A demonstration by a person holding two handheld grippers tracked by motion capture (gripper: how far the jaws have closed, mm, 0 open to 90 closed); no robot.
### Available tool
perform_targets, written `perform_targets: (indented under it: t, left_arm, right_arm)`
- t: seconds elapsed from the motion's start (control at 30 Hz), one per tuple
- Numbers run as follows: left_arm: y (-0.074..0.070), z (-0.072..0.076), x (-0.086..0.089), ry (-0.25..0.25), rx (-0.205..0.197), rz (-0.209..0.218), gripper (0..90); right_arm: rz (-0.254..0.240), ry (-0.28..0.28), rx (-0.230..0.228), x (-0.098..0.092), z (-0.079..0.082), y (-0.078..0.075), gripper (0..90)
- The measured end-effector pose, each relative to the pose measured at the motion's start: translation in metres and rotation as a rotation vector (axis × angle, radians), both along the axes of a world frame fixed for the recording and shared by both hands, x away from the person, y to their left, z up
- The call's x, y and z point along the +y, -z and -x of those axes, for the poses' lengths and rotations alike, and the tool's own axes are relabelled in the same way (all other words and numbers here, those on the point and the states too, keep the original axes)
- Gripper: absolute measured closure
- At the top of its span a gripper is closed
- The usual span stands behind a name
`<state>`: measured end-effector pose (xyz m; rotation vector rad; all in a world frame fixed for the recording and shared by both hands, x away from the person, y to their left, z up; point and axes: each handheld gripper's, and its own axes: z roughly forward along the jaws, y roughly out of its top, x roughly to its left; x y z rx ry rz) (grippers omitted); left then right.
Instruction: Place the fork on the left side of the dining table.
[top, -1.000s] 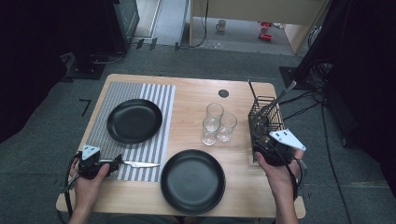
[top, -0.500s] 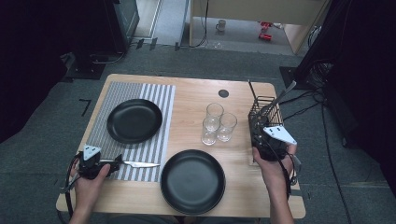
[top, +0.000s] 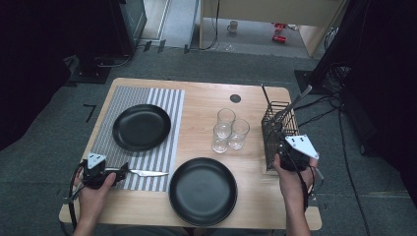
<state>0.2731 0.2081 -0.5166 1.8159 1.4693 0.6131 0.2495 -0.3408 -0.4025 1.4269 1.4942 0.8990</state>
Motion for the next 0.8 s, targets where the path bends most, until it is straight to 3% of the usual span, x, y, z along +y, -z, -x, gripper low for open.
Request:
perform_targets:
  t: [0.1,0.4,0.57,0.8]
  left_arm:
    - [0.0,0.0,0.0,-0.002,0.0,0.001,10.8]
    - [0.0,0.0,0.001,-0.003,0.0,0.007,10.8]
    - [0.0,0.0,0.002,-0.005,0.003,0.027,10.8]
    - [-0.001,0.001,0.004,-0.014,-0.014,0.041,10.8]
  right_arm:
    - [-0.057,-0.012,-0.017,-0.007,0.004,-0.006,88.4]
    - [-0.042,-0.027,-0.006,-0.006,0.022,-0.016,88.3]
    - [-0.048,-0.069,0.029,-0.003,0.024,-0.009,88.2]
    - [-0.056,-0.115,0.002,0.004,0.021,0.001,86.1]
